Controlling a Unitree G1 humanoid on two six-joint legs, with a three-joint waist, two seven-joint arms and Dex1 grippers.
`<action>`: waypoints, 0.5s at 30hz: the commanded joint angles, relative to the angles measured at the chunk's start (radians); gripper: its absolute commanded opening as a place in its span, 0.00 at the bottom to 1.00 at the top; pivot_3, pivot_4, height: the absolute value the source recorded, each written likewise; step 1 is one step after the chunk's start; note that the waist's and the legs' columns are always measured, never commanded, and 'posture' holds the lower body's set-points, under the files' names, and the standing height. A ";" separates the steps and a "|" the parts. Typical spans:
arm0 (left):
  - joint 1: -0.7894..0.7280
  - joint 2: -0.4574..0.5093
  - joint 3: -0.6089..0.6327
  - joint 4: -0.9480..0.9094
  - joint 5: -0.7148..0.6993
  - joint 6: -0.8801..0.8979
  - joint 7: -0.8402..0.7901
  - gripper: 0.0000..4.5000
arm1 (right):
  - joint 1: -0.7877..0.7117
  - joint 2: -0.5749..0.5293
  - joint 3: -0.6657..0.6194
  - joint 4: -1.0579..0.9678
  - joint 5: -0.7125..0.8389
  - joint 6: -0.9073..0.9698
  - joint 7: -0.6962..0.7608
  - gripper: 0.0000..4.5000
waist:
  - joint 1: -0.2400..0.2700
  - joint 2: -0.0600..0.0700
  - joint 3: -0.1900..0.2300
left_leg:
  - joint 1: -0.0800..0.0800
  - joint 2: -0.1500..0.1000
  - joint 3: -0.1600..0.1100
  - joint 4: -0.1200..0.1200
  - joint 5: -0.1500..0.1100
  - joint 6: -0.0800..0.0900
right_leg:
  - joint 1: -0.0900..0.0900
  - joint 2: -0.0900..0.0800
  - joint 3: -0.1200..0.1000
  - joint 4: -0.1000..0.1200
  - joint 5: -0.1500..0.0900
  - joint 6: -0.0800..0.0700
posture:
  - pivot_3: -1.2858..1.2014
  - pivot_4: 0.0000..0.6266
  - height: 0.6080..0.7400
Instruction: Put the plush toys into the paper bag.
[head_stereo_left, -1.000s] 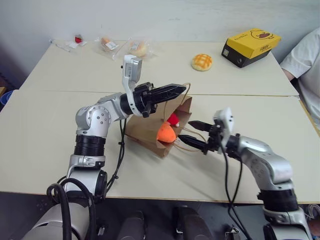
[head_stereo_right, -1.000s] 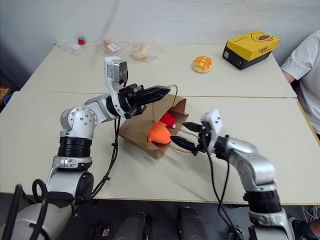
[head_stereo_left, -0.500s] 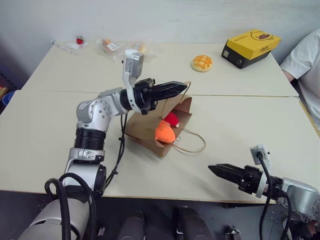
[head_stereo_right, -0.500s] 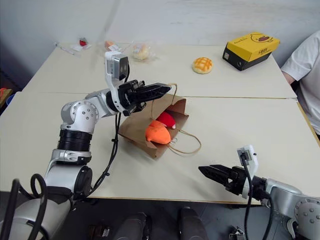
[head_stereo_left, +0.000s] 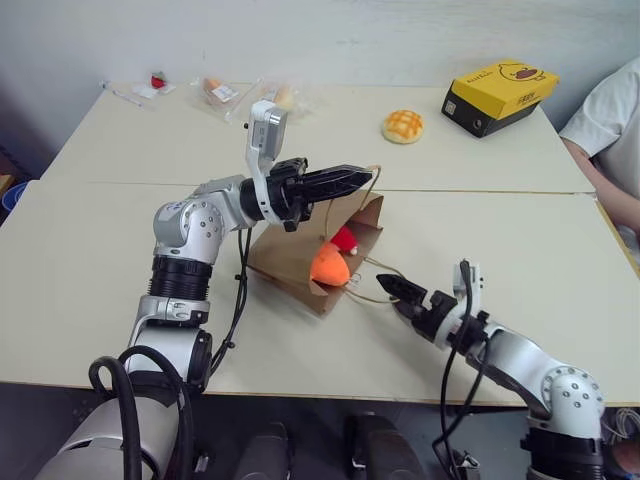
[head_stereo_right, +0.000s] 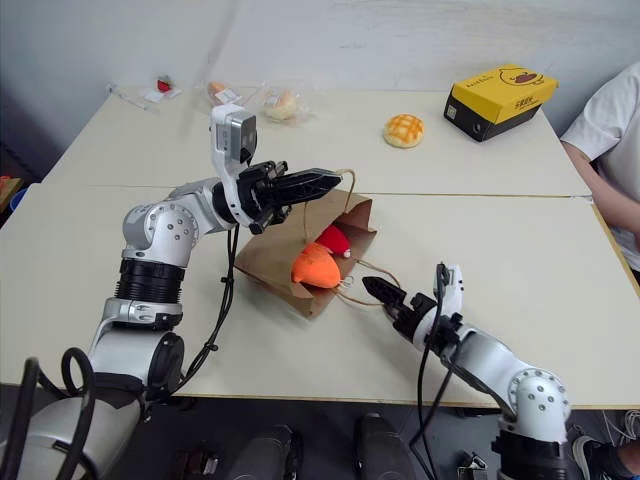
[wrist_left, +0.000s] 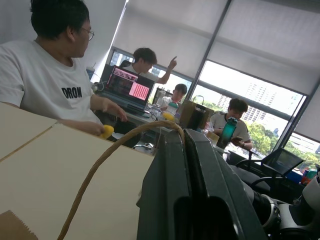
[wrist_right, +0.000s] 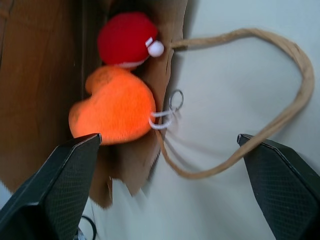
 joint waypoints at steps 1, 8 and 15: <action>-0.025 0.010 0.011 0.004 0.007 -0.031 -0.018 0.00 | -0.018 0.023 0.042 0.006 -0.030 -0.037 0.002 0.79 | 0.000 0.000 0.000 | 0.000 0.000 0.000 0.000 0.000 0.000 | 0.000 0.000 0.000 0.000 0.000 0.000 | 0.52 0.24 1.00; -0.041 -0.003 0.020 0.031 0.006 -0.048 -0.019 0.00 | -0.021 0.027 0.002 -0.108 -0.126 -0.152 0.102 0.24 | 0.006 0.000 0.000 | -0.003 0.000 0.000 -0.001 0.000 0.001 | -0.001 0.000 0.000 0.001 0.000 0.000 | 0.52 0.24 1.00; -0.069 0.010 0.059 0.072 -0.017 -0.046 -0.019 0.00 | -0.057 -0.045 -0.105 -0.236 -0.054 -0.241 0.227 0.00 | 0.007 0.000 0.000 | -0.004 0.000 0.000 -0.001 -0.001 0.002 | -0.001 0.000 -0.001 0.000 0.000 0.000 | 0.52 0.24 1.00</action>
